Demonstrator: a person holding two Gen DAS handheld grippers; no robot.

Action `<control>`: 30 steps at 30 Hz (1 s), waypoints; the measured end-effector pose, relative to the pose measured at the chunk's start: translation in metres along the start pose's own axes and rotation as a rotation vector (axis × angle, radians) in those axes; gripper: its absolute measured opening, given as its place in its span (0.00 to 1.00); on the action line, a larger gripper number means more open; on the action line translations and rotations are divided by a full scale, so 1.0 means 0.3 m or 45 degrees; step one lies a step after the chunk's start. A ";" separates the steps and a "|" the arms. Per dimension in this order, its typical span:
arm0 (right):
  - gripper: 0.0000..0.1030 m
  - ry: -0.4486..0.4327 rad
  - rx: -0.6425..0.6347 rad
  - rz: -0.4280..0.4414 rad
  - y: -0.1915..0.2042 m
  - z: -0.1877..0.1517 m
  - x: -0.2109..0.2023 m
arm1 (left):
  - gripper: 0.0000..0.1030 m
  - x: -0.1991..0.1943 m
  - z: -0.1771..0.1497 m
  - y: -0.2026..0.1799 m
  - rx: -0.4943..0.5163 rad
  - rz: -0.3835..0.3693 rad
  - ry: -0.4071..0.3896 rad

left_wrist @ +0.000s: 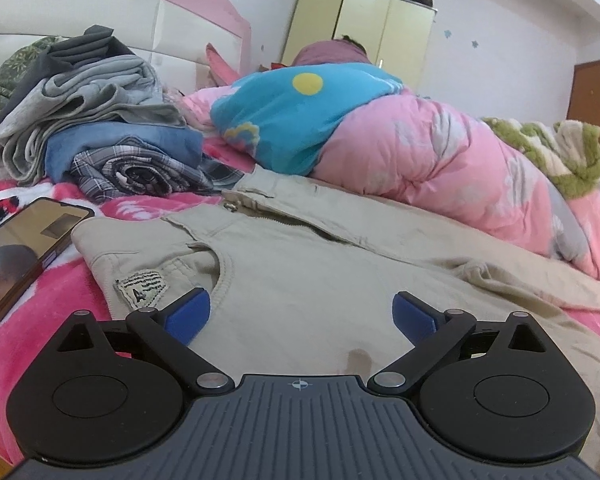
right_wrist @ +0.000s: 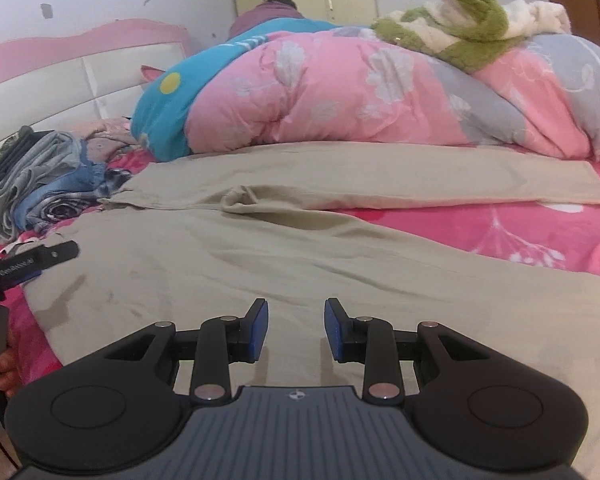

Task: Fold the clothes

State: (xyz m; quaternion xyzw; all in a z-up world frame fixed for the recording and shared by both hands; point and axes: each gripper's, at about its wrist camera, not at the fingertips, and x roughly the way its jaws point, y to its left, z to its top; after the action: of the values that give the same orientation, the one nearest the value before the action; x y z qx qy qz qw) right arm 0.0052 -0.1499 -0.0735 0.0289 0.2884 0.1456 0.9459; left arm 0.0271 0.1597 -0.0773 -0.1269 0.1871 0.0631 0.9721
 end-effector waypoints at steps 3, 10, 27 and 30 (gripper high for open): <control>0.32 -0.010 -0.025 0.041 0.050 0.006 0.023 | 0.96 0.002 -0.003 0.004 0.011 -0.008 0.009; 0.32 0.006 -0.125 0.096 0.156 -0.033 0.060 | 0.97 0.013 -0.013 -0.007 0.070 -0.011 0.037; 0.34 0.078 -0.040 0.377 0.123 -0.243 -0.153 | 0.98 -0.146 -0.068 -0.039 0.098 0.050 0.076; 0.34 0.057 0.009 0.382 0.096 -0.256 -0.194 | 0.98 -0.162 -0.077 -0.043 0.112 0.069 0.108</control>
State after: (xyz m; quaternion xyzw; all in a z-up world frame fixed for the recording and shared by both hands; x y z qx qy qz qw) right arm -0.0908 -0.1416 -0.1021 0.0715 0.3025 0.2849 0.9067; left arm -0.0237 0.1373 -0.0767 -0.0816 0.2340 0.0757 0.9659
